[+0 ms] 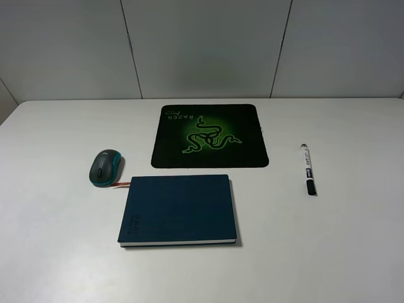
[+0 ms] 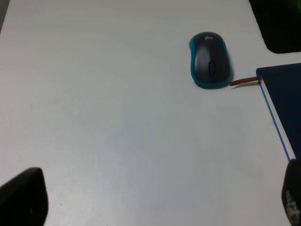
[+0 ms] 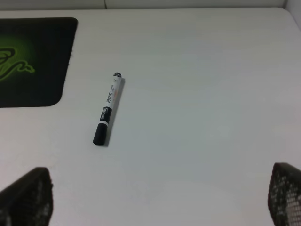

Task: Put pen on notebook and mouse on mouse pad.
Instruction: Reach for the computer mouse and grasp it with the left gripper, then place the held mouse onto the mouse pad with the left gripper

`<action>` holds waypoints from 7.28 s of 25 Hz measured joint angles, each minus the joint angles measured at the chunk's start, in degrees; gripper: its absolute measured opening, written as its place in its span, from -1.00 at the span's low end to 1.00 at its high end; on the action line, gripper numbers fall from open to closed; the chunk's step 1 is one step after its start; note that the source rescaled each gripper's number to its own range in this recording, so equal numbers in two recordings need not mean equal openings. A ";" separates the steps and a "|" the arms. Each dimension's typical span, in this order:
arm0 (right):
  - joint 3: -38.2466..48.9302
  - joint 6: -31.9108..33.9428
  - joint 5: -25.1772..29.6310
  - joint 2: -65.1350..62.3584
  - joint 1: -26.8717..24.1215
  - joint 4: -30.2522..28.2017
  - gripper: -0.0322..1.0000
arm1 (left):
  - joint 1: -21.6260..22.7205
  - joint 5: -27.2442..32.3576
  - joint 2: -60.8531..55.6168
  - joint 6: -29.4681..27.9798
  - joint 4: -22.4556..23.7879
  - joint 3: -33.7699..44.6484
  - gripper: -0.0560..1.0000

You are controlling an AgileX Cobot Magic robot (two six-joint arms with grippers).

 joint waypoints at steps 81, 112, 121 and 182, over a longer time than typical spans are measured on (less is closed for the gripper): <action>0.00 0.00 0.00 0.00 0.00 0.00 1.00 | -3.28 -3.61 63.24 -5.30 -0.92 -28.75 1.00; 0.00 0.00 0.00 0.00 0.00 0.00 1.00 | -12.75 -17.25 106.36 -14.98 -0.84 -38.42 1.00; 0.00 0.00 0.00 0.00 0.00 0.00 1.00 | -12.75 -21.47 110.34 -15.04 -0.84 -38.57 1.00; 0.00 0.00 0.00 0.00 0.00 -0.05 1.00 | -12.75 -13.40 108.15 -10.94 -0.43 -43.84 -0.89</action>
